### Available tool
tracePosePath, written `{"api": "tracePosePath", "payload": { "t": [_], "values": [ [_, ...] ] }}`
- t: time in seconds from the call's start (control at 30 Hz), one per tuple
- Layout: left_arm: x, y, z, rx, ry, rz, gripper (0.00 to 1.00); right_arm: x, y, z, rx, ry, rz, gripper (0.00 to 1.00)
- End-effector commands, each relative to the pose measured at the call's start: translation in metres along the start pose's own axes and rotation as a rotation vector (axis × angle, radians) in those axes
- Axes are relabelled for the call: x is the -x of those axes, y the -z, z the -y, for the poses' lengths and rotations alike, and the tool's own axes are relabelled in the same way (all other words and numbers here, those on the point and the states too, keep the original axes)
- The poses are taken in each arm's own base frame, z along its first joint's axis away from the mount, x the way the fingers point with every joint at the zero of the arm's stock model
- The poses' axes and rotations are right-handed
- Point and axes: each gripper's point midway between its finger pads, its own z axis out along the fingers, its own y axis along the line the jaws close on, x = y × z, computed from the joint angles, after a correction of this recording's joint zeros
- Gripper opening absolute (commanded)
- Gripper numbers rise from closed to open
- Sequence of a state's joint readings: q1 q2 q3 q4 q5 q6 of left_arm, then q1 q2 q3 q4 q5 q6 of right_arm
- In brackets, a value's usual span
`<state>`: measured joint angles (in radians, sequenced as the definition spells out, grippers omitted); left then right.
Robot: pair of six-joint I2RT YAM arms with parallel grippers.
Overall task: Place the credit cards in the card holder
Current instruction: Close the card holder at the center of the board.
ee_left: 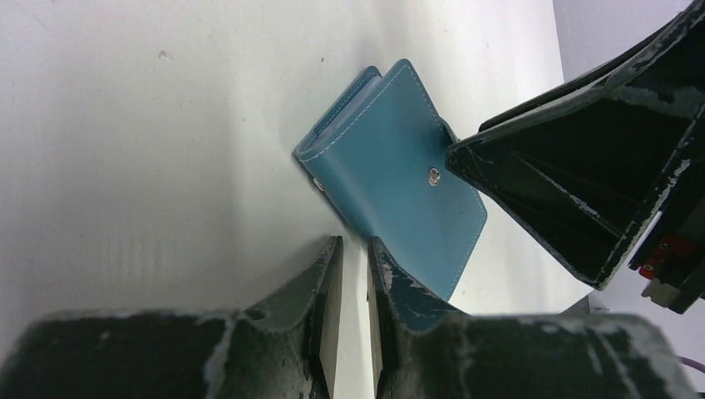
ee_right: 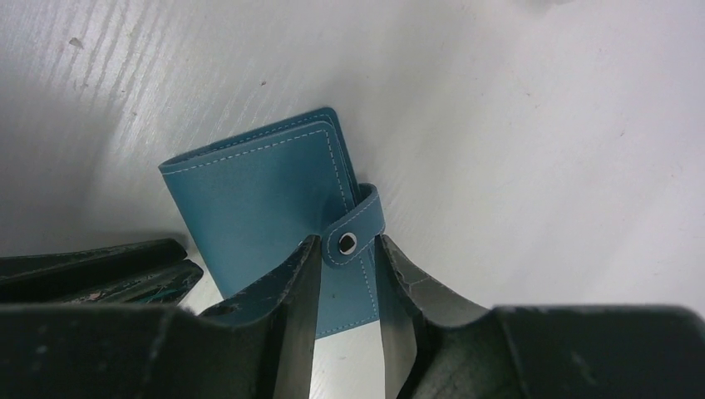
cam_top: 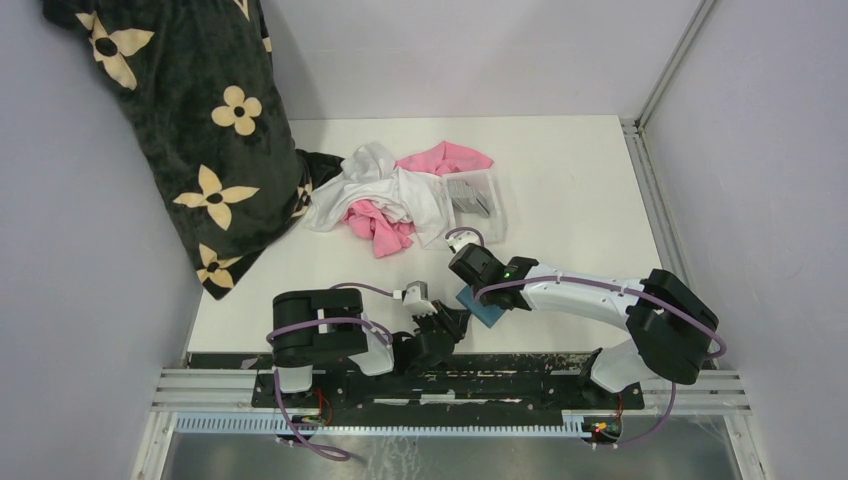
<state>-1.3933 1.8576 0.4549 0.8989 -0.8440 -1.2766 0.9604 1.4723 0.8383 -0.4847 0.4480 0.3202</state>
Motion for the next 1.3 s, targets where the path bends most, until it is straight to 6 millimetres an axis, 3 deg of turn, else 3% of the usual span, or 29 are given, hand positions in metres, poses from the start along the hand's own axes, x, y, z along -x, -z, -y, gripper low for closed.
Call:
{"api": "tracePosePath", "payload": {
  "t": [0.0,0.4,0.6,1.27],
  "values": [
    [0.003,0.003,-0.035,0.094,-0.086,0.013,0.26,0.021,0.005,0.002,-0.022,-0.007,0.049,0.34],
    [0.005,0.002,-0.033,0.097,-0.088,0.019,0.27,0.022,0.009,0.003,-0.016,-0.017,0.053,0.08],
    [0.006,-0.002,-0.028,0.097,-0.097,0.025,0.27,0.021,0.010,0.000,-0.012,-0.010,0.049,0.02],
    [0.008,-0.010,-0.017,0.094,-0.107,0.036,0.27,0.012,0.012,-0.013,0.004,0.044,0.003,0.01]
  ]
}}
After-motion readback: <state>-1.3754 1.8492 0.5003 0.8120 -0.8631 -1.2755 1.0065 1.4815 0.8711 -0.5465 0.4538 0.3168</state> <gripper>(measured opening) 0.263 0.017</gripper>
